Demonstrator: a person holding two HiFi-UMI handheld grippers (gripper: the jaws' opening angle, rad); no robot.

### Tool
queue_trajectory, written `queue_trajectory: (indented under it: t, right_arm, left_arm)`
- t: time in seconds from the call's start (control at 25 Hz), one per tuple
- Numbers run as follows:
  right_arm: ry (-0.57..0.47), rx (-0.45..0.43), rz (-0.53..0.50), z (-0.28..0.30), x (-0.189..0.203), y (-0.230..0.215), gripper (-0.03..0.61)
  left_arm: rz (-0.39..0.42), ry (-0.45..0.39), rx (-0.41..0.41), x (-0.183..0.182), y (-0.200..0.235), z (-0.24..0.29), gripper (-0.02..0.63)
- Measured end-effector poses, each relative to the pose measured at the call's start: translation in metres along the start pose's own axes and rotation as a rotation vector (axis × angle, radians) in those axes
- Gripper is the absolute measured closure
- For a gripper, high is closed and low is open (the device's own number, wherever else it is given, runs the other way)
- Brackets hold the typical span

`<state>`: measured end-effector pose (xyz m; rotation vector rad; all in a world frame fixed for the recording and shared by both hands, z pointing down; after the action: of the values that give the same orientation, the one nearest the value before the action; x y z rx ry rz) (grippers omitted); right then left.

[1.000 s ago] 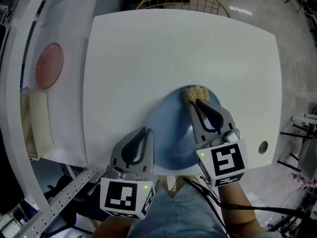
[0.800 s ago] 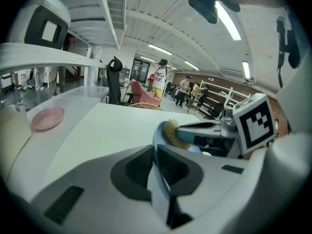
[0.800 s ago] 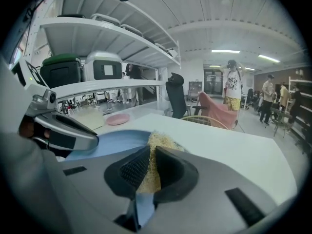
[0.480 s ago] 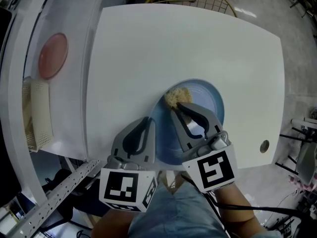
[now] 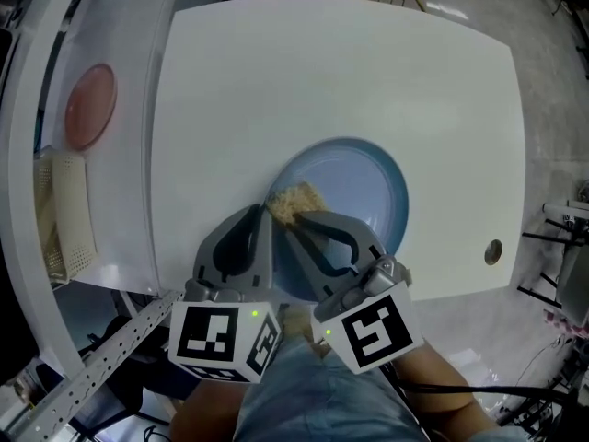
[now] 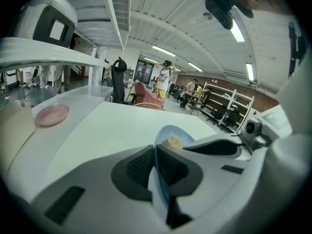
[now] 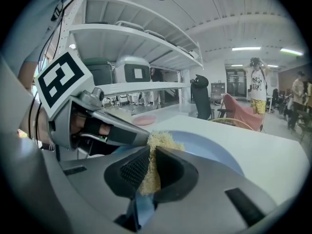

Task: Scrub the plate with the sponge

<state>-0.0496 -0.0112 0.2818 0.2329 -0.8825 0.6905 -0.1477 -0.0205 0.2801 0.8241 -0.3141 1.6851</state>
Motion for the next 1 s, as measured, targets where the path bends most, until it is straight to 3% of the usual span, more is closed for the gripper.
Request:
queue_trajectory:
  t: [0.52,1.0]
  right_arm:
    - [0.022,-0.087,0.012,-0.020,0.034,0.031,0.535]
    - [0.082,-0.105,0.091,-0.046,0.078,0.027,0.535]
  left_arm:
    - [0.004,0.004,-0.015,0.014,-0.005,-0.009,0.589]
    - [0.013,0.013,-0.043,0.017,-0.015,-0.009,0.589]
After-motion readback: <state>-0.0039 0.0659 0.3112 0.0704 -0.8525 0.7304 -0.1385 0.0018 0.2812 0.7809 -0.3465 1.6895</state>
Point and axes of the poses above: the fingertips, and each gripper's own axes: z forward along the fingers, y to its left, x out of its underside, the point moved 6 cm from there along -z, backward along the fingers, and after that the axes turned 10 degrees about y, right-handed, at the moved point
